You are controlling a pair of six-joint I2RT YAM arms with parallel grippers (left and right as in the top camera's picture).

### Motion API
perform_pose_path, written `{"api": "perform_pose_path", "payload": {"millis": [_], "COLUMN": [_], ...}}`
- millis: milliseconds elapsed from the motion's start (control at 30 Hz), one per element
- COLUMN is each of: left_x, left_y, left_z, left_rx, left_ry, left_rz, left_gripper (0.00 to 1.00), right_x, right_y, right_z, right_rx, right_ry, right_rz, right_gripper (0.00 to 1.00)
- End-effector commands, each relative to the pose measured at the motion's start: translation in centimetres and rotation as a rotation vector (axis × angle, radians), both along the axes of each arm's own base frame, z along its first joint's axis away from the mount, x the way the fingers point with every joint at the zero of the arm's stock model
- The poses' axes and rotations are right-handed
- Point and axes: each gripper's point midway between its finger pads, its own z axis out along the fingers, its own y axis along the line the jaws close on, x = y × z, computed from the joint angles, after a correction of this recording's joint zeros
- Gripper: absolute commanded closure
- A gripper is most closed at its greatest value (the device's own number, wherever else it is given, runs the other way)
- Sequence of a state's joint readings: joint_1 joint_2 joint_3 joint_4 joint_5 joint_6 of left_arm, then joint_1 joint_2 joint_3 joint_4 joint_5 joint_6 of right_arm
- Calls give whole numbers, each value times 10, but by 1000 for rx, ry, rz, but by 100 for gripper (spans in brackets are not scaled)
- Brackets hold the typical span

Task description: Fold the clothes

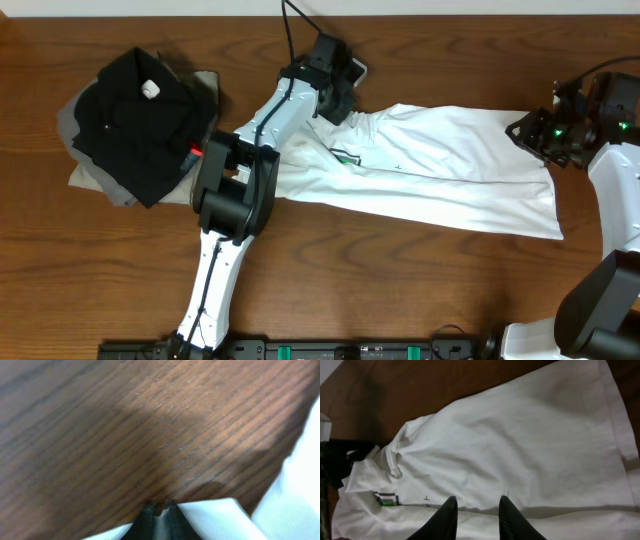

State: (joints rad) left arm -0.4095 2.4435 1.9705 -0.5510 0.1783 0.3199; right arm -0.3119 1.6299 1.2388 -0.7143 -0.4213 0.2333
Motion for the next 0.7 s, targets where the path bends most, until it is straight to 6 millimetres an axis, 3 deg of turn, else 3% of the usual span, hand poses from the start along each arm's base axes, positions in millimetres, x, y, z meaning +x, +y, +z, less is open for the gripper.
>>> {"api": "perform_pose_path", "payload": {"millis": [0,133,233,433,533,667], "left_x": [8,19,28,29,22,8], "left_y": [16,15,15,30,36,42], "left_z": [-11,15,54,108,122,117], "left_rx": [91,83,66,98,113,144], "left_ry": [-25,-83,-161,-249,-245,-189], "left_rz": [41,58,73,122,129,124], "left_gripper": [94,94,94,94,94,94], "right_x": [0,-1,-1,-1,0,0], "right_y": [2,3,3,3,2,2], "right_z": [-4,-4,-4,-4,-4,-4], "right_rx": [3,4,5,4,3,3], "right_ry": [10,15,16,16,13,12], "right_rz": [8,8,8,8,8,8], "right_gripper": [74,74,74,74,74,74]}}
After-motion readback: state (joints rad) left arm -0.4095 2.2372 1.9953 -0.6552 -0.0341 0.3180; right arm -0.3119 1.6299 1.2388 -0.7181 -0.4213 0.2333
